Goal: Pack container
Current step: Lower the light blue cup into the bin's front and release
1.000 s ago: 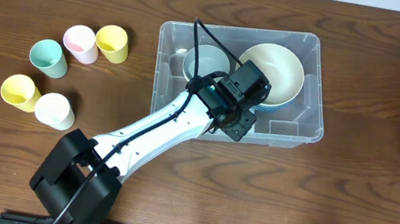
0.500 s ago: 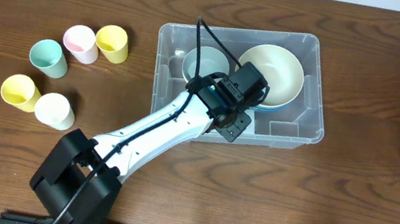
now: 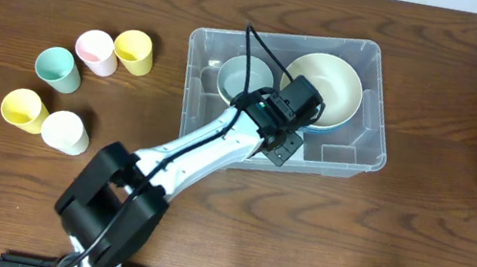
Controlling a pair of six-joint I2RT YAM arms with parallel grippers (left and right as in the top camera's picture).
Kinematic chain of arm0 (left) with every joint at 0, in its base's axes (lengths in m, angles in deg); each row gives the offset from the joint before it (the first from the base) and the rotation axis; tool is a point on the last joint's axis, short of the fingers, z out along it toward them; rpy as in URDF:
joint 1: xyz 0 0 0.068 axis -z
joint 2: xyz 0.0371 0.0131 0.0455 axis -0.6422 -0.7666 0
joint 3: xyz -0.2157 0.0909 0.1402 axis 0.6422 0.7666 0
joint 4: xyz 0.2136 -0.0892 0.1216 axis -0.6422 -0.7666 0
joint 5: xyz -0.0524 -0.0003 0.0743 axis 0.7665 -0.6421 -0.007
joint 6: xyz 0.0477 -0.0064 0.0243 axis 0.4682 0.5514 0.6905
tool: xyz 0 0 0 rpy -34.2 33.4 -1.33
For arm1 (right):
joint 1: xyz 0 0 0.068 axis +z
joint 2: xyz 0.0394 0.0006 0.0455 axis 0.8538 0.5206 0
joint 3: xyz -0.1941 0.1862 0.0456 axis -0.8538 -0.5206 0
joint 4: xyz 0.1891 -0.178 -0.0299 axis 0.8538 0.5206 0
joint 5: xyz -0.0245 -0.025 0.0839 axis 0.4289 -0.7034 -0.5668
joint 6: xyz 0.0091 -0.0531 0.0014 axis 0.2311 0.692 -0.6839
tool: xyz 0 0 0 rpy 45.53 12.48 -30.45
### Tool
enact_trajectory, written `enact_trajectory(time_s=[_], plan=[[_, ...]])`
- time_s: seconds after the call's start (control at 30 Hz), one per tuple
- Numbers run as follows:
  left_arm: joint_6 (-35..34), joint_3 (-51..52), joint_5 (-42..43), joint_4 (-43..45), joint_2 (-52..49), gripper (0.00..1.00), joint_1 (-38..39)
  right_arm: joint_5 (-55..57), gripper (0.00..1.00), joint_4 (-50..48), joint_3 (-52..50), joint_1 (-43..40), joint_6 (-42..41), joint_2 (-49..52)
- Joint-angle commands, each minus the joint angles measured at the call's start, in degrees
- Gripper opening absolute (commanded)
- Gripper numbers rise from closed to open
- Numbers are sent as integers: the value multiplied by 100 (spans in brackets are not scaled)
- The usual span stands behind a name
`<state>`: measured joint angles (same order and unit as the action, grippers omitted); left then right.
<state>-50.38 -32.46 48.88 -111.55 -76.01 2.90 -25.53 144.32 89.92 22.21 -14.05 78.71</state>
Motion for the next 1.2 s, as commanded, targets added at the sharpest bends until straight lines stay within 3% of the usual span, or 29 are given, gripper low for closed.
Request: enact_trajectory(time_s=[0.0, 0.4, 0.43, 0.53, 0.63, 0.9, 1.17], plan=[[118, -15, -68, 20, -127, 6, 13, 20, 99, 7, -2, -37, -103, -15], [116, -15, -63, 201, -122, 6, 15, 20, 99, 7, -2, -37, -103, -15], [116, -15, -63, 197, -122, 11, 15, 20, 99, 7, -2, -37, -103, -15], [116, -15, -63, 188, -122, 51, 15, 20, 99, 7, -2, -37, -103, -15], [116, -15, -66, 164, -101, 69, 13, 20, 99, 7, -2, -37, -103, -15], [120, -107, -74, -111, 483, 75, -26, 20, 99, 7, -2, -37, -103, -15], [114, -118, -264, -396, 1753, 79, -245, 22, 99, 7, -2, -37, -105, -15]])
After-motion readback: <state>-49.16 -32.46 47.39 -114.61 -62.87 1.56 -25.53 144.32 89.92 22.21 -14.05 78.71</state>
